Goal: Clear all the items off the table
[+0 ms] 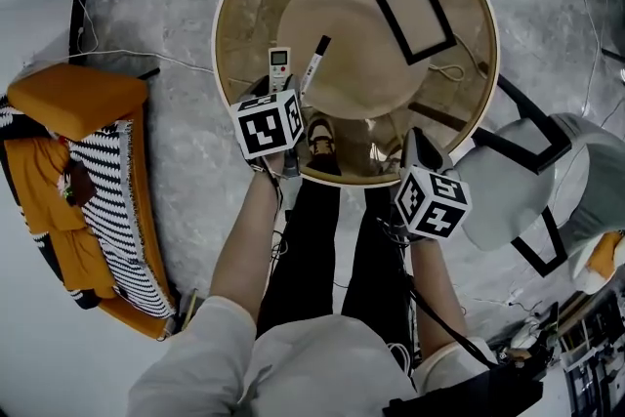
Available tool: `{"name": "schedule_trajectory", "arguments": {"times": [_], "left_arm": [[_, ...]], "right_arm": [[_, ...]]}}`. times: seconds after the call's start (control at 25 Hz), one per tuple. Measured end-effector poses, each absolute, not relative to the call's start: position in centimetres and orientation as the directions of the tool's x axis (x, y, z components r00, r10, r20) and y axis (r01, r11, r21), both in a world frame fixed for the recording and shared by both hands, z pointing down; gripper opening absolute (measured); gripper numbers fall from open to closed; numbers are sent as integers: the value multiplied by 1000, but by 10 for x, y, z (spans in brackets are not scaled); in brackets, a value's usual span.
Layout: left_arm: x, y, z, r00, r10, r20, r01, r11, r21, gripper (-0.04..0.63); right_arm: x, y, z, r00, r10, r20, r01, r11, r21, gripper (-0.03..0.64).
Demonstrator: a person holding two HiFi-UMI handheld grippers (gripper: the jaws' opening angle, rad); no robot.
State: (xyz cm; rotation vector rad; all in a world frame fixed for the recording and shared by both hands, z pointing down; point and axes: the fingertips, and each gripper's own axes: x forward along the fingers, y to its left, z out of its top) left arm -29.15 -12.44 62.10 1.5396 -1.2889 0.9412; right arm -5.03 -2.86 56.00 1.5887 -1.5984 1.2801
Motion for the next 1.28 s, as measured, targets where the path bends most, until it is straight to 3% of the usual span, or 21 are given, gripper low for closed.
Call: {"name": "schedule_trajectory", "arguments": {"times": [0.56,1.28], "left_arm": [[-251,-97,545,242,-313,918,-963,-190,190,199],[-43,-11,452,489,-138,861,-720,-621,310,198]], "right_arm": [[-20,2,506,-76,-522,849,-922,-287,-259,25],[106,113,441,204,-547,812,-719,-647,-255,24]]}}
